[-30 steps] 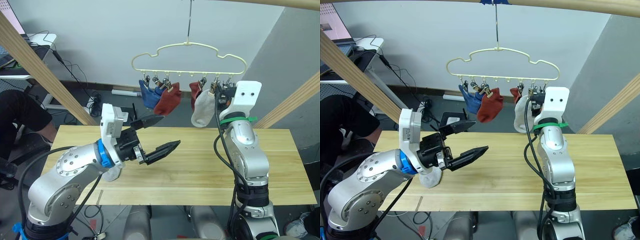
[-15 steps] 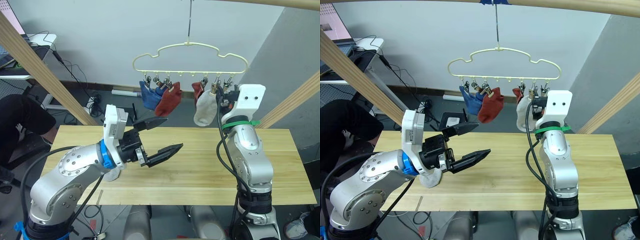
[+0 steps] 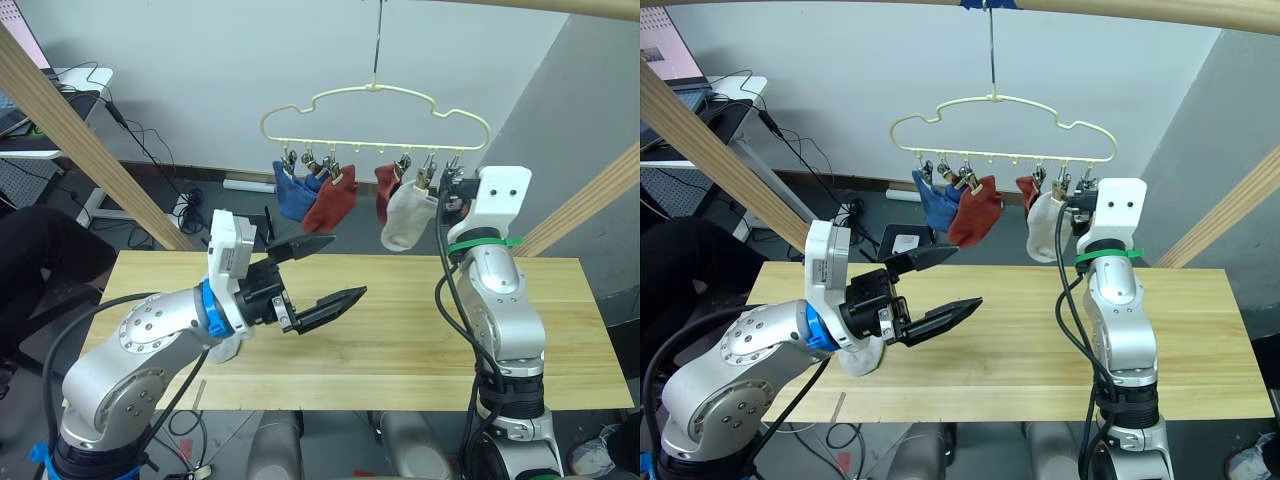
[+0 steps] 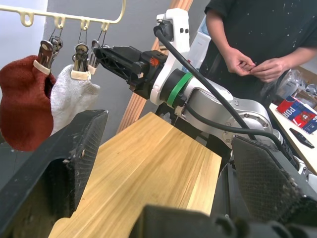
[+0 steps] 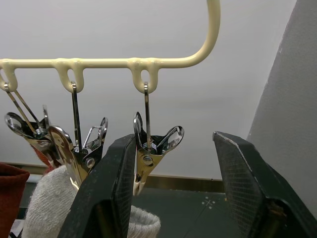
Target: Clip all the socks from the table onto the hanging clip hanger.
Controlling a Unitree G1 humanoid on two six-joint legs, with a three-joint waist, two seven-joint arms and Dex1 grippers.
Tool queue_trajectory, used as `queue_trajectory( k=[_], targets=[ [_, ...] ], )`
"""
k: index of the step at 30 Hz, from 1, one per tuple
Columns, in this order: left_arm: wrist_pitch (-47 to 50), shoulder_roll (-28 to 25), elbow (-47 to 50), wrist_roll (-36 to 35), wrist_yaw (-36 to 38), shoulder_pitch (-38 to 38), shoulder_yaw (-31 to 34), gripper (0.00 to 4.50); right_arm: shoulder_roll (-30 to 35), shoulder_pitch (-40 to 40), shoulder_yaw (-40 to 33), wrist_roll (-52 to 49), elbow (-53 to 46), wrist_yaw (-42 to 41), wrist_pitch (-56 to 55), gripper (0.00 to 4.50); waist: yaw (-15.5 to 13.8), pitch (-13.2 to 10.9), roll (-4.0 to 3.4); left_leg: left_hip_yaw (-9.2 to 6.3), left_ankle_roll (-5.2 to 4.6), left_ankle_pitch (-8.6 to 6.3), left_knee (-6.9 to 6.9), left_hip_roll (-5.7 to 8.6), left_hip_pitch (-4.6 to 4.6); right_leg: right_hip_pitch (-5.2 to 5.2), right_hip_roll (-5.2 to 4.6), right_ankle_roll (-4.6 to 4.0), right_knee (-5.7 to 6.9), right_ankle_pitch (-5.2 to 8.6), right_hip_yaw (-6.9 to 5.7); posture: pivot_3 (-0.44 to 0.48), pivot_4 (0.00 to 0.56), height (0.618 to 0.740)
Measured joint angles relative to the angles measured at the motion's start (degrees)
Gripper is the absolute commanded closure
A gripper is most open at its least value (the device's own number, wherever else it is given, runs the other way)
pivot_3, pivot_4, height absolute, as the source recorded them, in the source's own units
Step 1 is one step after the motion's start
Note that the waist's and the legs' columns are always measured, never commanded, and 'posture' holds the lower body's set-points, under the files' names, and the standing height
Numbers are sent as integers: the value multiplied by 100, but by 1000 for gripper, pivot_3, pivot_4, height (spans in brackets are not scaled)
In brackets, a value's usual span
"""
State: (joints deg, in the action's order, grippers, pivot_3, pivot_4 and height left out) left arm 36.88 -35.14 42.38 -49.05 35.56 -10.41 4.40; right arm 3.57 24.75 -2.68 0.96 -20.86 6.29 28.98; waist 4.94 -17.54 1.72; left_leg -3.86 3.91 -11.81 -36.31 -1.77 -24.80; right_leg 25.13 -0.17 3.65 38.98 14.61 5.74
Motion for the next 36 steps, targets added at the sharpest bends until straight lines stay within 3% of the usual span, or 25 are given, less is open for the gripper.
queue_trajectory(
  k=[21, 24, 30, 36],
  targets=[
    [-6, 7, 0, 52, -3, -59, -24, 0, -262, 340, -49, -3, 366, 20, -149, 1964, -1, 0, 0, -3, 0, 0, -3, 0, 0, -2, 0, -8, 2, -5, -4, -49, 268, 740],
    [-6, 7, 0, 67, -4, -59, -24, 0, -347, 389, -56, -6, 421, 35, -201, 2563, -2, 0, 0, -3, 0, 0, -4, 0, 0, -3, 0, -8, 2, -5, -4, -45, 268, 740],
    [-7, 8, 0, 93, -2, -59, -27, 0, -445, 420, -61, -16, 499, 28, -277, 4481, -2, 0, 0, -5, 0, 0, -3, 0, 0, -3, 0, -10, 2, -6, -6, -45, 268, 740],
    [-10, 54, 0, 102, -3, -43, -96, 0, -377, 482, -111, -68, 500, -28, -322, 4481, -2, 0, 0, -5, 0, 0, -3, 0, 0, -3, 0, -11, 2, -7, -6, -57, 271, 740]
  ],
)
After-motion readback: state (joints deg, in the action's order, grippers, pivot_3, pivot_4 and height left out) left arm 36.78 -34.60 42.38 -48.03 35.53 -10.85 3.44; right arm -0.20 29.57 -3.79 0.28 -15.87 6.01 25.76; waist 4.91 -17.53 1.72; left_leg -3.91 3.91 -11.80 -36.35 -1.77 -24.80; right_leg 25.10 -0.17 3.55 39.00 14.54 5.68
